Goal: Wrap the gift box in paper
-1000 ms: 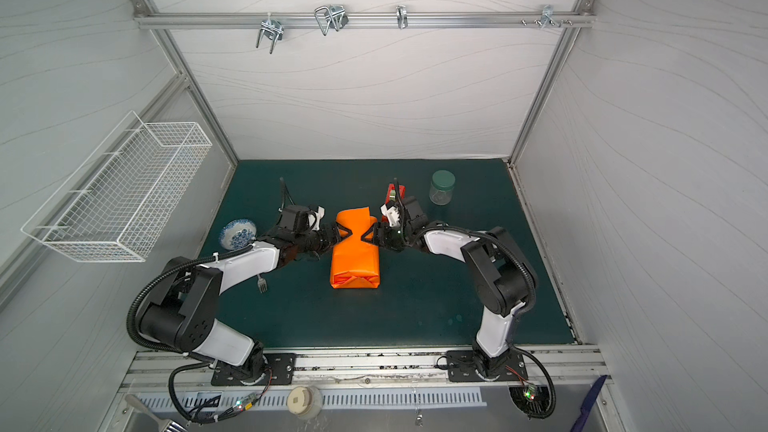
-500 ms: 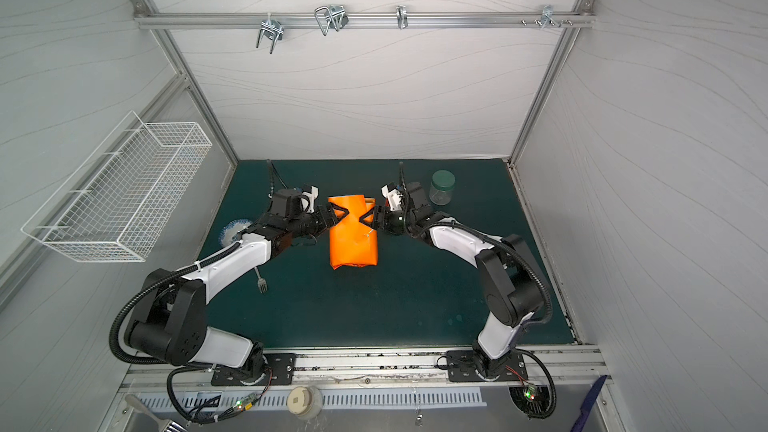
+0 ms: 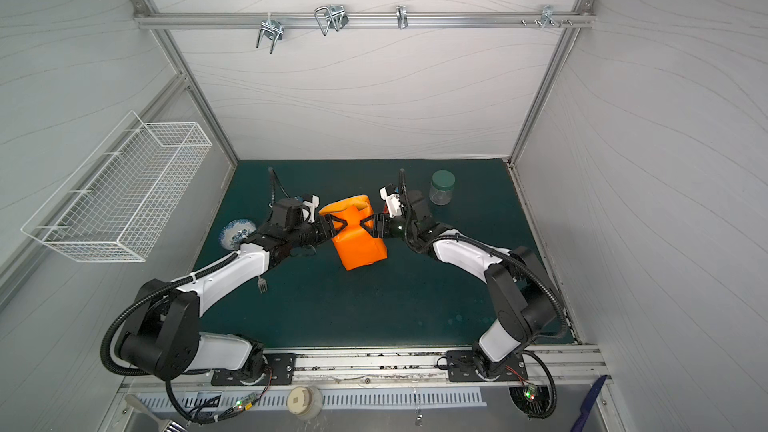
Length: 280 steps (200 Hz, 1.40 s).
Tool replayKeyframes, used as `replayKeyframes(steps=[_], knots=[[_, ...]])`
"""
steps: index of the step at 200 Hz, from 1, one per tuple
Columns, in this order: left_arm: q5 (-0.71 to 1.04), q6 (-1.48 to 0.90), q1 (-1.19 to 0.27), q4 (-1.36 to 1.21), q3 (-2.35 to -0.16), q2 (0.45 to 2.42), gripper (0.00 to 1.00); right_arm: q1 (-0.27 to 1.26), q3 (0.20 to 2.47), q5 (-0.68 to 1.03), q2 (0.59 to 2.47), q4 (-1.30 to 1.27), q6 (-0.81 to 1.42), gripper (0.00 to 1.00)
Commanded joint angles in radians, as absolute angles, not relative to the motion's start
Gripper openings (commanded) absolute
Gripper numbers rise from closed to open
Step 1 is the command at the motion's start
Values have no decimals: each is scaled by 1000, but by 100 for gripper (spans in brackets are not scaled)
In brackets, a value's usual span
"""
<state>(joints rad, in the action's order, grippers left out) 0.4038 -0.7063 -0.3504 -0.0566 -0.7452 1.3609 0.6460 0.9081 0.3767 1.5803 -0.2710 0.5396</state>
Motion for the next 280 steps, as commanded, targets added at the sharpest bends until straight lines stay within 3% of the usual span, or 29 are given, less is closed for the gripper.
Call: replayKeyframes(steps=[1,99,212,280], knots=[[435,-680,-418,-142,-729,1334,64,706,871,424,1562,-356,508,63],[411,-672,-442,-107,-765,1280,67,734,748,363,1447,-444,511,66],[420,-642,-454,-63,-876,1316,51,757,753,347,1446,-485,508,63],[381,-619,-459,-49,-815,1333,51,767,725,322,1427,-472,495,63]])
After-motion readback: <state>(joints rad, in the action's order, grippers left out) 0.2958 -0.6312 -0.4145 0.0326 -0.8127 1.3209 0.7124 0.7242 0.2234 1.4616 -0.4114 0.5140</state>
